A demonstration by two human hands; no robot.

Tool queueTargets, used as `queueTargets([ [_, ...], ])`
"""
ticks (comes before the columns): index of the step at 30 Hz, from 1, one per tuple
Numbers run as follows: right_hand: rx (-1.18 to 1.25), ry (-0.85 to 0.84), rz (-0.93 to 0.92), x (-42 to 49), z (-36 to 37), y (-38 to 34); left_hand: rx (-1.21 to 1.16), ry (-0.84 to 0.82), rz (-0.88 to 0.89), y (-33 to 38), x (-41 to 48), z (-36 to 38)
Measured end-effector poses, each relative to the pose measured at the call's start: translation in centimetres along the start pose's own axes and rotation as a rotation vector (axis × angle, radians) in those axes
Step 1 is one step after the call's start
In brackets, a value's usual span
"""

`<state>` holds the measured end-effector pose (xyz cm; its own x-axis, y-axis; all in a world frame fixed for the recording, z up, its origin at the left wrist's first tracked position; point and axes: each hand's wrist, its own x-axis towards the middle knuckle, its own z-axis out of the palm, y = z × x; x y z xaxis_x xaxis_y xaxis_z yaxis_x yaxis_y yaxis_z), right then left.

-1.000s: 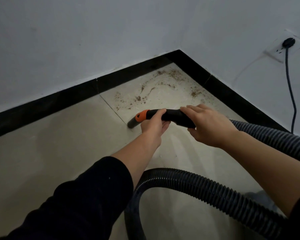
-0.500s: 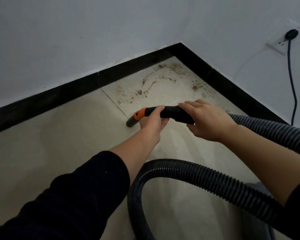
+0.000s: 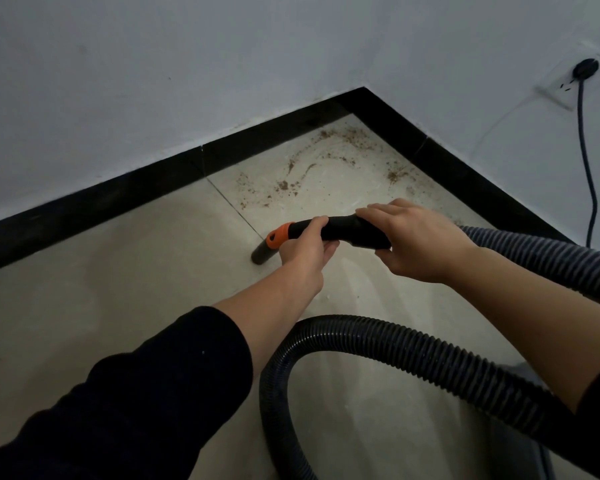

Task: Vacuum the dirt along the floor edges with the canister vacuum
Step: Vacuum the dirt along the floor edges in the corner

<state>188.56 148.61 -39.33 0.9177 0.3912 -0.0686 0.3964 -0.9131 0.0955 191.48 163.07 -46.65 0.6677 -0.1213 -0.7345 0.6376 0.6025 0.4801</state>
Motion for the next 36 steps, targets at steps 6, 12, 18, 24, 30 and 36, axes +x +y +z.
queueTargets([
  [6, 0.006, 0.013, 0.003, 0.1, -0.1, -0.1, 0.005, -0.004, 0.008, 0.3, -0.2, 0.1],
  [12, -0.008, 0.067, 0.057, 0.6, -0.4, 0.0, 0.017, -0.044, 0.065, 1.9, 0.1, 1.1],
  [18, -0.042, 0.053, 0.098, 0.9, 0.0, -0.1, 0.008, -0.068, 0.057, 1.9, 1.2, 1.7],
  [24, -0.057, 0.035, 0.155, 2.2, 0.7, 0.2, 0.029, -0.058, 0.067, 2.2, 3.0, 2.8],
  [30, 0.075, 0.023, 0.247, 3.3, 1.1, 1.2, 0.023, -0.105, 0.068, 2.3, 4.6, 3.4],
  [36, -0.133, -0.008, 0.183, 3.9, 1.9, 1.4, 0.015, -0.146, 0.078, 2.7, 6.1, 3.6],
])
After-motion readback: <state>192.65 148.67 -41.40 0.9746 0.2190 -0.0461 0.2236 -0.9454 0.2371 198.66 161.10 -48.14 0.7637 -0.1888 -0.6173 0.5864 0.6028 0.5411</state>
